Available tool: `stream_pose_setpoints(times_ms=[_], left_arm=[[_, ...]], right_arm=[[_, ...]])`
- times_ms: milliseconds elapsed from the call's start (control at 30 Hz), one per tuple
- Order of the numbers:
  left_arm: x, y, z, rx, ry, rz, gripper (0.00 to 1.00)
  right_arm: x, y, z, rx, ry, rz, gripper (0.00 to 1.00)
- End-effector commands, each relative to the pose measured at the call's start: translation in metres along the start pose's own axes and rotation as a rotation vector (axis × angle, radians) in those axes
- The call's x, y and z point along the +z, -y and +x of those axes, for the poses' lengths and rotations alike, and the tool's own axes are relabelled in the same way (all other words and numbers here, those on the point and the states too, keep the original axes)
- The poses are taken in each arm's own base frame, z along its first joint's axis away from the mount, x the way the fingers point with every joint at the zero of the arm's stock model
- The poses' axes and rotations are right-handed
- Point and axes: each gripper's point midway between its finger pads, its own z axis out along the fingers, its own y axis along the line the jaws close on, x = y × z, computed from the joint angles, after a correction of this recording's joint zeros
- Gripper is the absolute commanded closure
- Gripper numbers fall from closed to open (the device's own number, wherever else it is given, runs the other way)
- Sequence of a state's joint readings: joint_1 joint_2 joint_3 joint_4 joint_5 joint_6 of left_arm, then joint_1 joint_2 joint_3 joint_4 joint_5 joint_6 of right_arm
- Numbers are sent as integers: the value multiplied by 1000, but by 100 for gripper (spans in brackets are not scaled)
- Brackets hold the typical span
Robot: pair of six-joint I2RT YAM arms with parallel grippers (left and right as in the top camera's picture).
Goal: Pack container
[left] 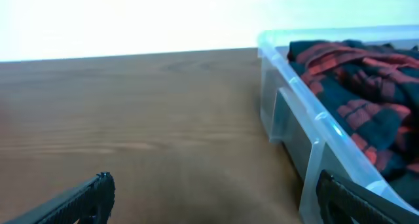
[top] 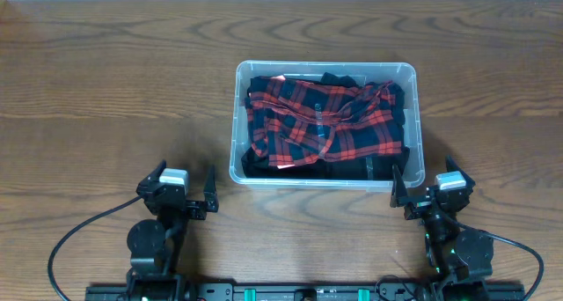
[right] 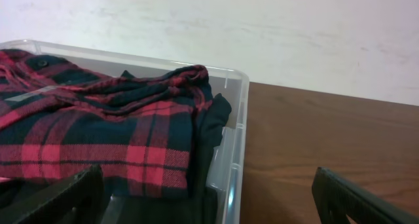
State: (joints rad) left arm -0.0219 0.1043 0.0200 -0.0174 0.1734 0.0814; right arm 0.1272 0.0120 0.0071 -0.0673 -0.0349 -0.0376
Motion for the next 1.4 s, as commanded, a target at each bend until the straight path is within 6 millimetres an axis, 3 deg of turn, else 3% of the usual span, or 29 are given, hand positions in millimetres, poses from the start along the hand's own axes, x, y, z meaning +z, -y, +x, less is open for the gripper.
stream_pose_setpoints(times_ms=[0,233,1367], left_arm=[[-1,1,8,19,-13,3,2],[-5,1,-6,26,51,1,2],[-5,1,-6,25,49,1,2]], right_arm=[[0,1,0,-12,2,-1,1],[0,1,0,-12,2,-1,1],[0,1,0,-12,2,0,1]])
